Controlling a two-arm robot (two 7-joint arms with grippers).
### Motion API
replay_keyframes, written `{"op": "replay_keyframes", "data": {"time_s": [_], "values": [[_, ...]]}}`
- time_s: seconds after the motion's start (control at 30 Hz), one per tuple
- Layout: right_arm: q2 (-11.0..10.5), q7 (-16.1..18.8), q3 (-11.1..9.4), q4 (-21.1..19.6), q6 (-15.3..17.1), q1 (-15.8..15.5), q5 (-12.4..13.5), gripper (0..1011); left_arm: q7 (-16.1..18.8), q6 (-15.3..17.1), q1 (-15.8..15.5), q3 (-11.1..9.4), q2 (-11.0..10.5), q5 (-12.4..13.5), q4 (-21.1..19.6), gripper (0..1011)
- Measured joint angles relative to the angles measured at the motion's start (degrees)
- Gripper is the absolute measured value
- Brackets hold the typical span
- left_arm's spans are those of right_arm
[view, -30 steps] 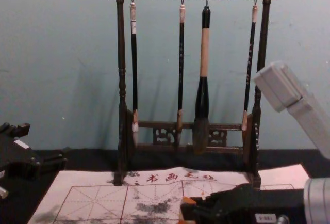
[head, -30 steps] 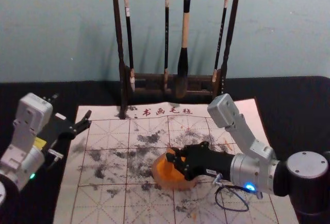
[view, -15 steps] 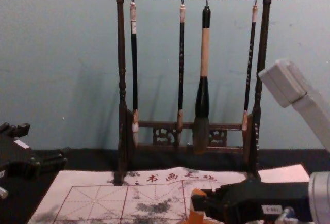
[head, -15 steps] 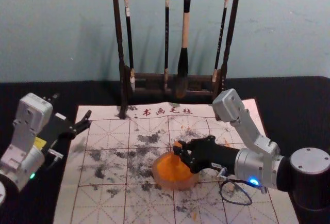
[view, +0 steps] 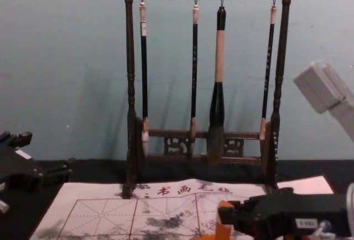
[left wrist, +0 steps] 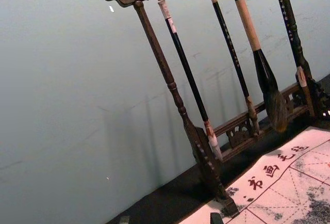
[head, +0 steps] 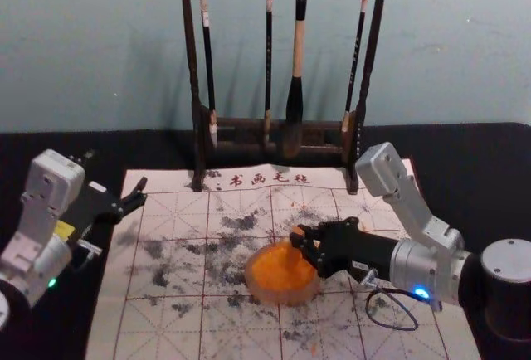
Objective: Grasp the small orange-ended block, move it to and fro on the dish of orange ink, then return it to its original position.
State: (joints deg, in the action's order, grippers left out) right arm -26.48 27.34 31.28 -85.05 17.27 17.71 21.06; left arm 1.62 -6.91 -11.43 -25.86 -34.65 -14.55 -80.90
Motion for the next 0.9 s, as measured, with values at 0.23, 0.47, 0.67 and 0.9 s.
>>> {"op": "replay_keyframes", "data": {"time_s": [0.23,0.47,0.67,0.9], "values": [[-0.94,0.02,-0.59,-1.05,0.28,-1.06,0.14,62,0.0,0.0,0.0,0.0,0.0,0.0,0.0,1010],[-1.82,0.31,-0.9,-2.47,0.54,-2.17,0.65,62,0.0,0.0,0.0,0.0,0.0,0.0,0.0,1010],[-2.24,0.62,-0.93,-3.51,0.8,-2.93,1.21,62,0.0,0.0,0.0,0.0,0.0,0.0,0.0,1010],[-2.21,1.12,-0.2,-4.09,1.05,-3.12,1.66,62,0.0,0.0,0.0,0.0,0.0,0.0,0.0,1010]]}}
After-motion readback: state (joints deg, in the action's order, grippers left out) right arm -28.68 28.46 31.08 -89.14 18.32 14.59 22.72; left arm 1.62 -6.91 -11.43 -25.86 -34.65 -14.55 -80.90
